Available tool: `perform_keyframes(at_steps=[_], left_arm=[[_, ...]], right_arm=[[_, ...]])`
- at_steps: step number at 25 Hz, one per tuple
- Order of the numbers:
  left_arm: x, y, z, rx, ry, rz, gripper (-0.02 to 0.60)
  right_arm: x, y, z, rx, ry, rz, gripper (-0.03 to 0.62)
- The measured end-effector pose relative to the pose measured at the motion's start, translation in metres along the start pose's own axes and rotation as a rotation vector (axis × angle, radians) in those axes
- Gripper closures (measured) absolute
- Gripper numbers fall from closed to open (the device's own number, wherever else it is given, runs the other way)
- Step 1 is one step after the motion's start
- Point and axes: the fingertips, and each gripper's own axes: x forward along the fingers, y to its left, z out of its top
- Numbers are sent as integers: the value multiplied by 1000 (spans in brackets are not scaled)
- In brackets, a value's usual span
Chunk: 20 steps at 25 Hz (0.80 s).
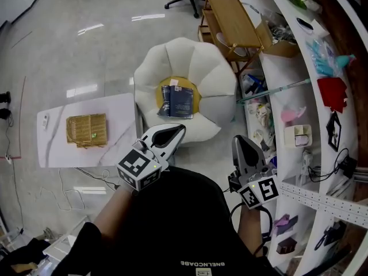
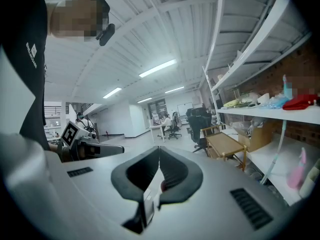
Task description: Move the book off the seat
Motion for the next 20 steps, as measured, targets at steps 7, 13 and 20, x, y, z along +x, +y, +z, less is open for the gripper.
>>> perform_keyframes(at_steps=[7,13,20], left_arm=[[1,74,16,-41,7,6,578],[-5,128,20,-68,21,24,577],[-10,154,12,-117,46,61,577]], right_arm=[[76,2,6,1,28,4,582],[126,6,8,1,50,11,582],[148,2,4,9,88,29,582]])
